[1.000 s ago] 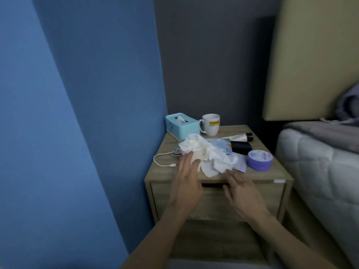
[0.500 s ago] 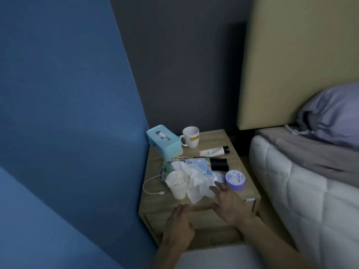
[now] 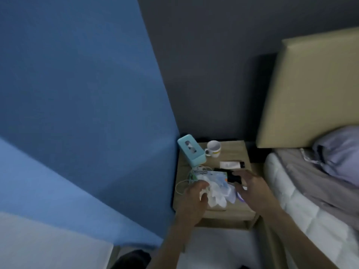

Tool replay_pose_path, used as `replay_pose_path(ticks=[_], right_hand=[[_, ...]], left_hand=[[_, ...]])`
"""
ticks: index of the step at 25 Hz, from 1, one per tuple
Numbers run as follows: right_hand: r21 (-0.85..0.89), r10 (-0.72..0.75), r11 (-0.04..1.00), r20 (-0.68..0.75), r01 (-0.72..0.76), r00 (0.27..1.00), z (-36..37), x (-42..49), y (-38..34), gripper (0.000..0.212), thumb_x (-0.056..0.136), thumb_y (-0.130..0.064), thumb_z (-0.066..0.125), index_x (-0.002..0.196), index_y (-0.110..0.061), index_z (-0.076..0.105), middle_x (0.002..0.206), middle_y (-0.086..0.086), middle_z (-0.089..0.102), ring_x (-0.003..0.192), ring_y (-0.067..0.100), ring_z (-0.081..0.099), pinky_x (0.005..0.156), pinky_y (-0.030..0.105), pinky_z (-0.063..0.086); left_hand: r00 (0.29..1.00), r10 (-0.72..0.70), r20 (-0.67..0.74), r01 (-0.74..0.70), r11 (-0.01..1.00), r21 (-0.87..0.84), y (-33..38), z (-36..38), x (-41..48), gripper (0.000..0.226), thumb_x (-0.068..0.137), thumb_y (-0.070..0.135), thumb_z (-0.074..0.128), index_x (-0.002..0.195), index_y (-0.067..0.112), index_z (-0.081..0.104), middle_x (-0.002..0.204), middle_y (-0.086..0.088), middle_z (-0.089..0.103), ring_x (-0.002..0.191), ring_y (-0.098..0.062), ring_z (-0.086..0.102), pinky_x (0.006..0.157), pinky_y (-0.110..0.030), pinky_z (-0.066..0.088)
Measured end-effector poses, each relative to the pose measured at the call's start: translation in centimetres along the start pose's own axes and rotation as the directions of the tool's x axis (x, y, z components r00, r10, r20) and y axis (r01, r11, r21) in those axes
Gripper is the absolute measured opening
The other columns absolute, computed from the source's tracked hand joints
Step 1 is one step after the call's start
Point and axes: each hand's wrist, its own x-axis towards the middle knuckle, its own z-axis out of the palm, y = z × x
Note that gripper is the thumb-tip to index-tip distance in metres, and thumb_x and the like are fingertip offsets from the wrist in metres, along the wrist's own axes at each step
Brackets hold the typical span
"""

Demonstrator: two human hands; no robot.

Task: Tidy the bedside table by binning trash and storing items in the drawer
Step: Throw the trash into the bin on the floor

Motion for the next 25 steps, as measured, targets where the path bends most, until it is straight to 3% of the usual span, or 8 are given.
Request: replay_pose_path(ticks=[5,9,12,15,17,19,23,25], right_hand=[[-0.036,-0.147,0.986,0.255,0.161,0.956,5.1,5.1,4.1,0.030,0.087,-0.021,0.058,0.117,-0.022,0.058,0.120,0.000,0.061,0.107,0.014,0.059,0.092,0.030,0.049],[-0.087,-0.277,0.941,0.348,0.326,0.895,10.7,9.0,6.9,0.038,0.089,-0.025,0.055,0.127,-0.024,0.051,0.130,-0.005,0.055,0.119,0.012,0.051,0.099,0.022,0.036],[-0.047,-0.460,0.853,0.402,0.520,0.792,16.7,10.6,10.3,0.054,0.088,-0.048,0.037,0.135,-0.022,0.043,0.138,-0.016,0.035,0.134,0.017,0.039,0.099,0.023,0.037],[-0.098,-0.615,0.643,0.525,0.760,0.588,24.8,11.5,15.2,0.066,0.088,-0.054,0.008,0.143,-0.021,0.025,0.154,-0.007,0.019,0.145,0.015,0.008,0.083,0.025,0.048],[-0.105,-0.689,0.574,0.474,0.812,0.548,28.9,10.8,17.4,0.070,0.083,-0.040,0.019,0.148,-0.021,0.002,0.159,-0.005,-0.004,0.145,0.012,-0.009,0.085,0.032,0.035],[-0.101,-0.742,0.537,0.415,0.837,0.526,31.5,9.7,19.4,0.096,0.061,-0.035,0.036,0.148,-0.019,0.000,0.159,-0.006,-0.008,0.145,0.011,-0.011,0.095,0.034,0.027],[-0.059,-0.740,0.568,0.398,0.821,0.541,31.6,9.9,19.7,0.087,0.058,-0.026,0.062,0.135,-0.003,0.031,0.146,0.018,0.037,0.145,0.013,-0.005,0.097,0.052,0.036],[-0.009,-0.740,0.611,0.350,0.792,0.574,30.3,9.5,18.5,0.091,0.052,-0.014,0.074,0.133,0.001,0.034,0.140,0.026,0.043,0.143,0.021,0.006,0.099,0.057,0.032]], left_hand=[[0.968,-0.172,-0.182,0.164,0.985,-0.060,-4.0,3.9,2.0,0.039,0.084,0.024,0.042,0.118,0.022,0.059,0.119,0.003,0.063,0.106,-0.011,0.059,0.093,-0.025,0.047],[0.906,-0.283,-0.314,0.260,0.959,-0.112,-8.5,7.2,3.3,0.041,0.088,0.011,0.047,0.127,0.022,0.053,0.132,0.005,0.053,0.117,-0.009,0.052,0.089,-0.004,0.030],[0.901,-0.289,-0.325,0.270,0.957,-0.102,-11.9,11.4,4.7,0.058,0.085,0.009,0.045,0.142,0.020,0.036,0.147,-0.001,0.036,0.136,-0.018,0.037,0.104,-0.014,0.026],[0.886,-0.360,-0.293,0.361,0.931,-0.050,-16.2,17.0,7.5,0.073,0.078,0.026,0.016,0.149,0.012,0.016,0.159,-0.005,0.008,0.147,-0.022,0.008,0.117,-0.033,0.019],[0.889,-0.400,-0.223,0.414,0.910,0.020,-17.7,20.0,8.6,0.075,0.078,0.032,0.008,0.150,0.012,0.007,0.159,-0.003,-0.006,0.148,-0.019,-0.002,0.114,-0.038,0.024],[0.886,-0.399,-0.236,0.422,0.905,0.057,-18.7,22.9,8.7,0.066,0.091,0.017,0.031,0.150,0.011,0.003,0.159,-0.004,-0.013,0.148,-0.019,-0.004,0.111,-0.042,0.031],[0.806,-0.417,-0.419,0.487,0.871,0.069,-18.9,24.9,8.7,0.070,0.094,0.017,0.043,0.150,0.010,0.002,0.160,-0.005,-0.007,0.147,-0.022,-0.003,0.114,-0.047,0.025],[0.742,-0.450,-0.497,0.514,0.857,-0.009,-18.1,24.5,7.6,0.070,0.091,0.009,0.041,0.150,0.009,0.004,0.160,-0.006,-0.003,0.147,-0.022,-0.004,0.117,-0.046,0.018]])
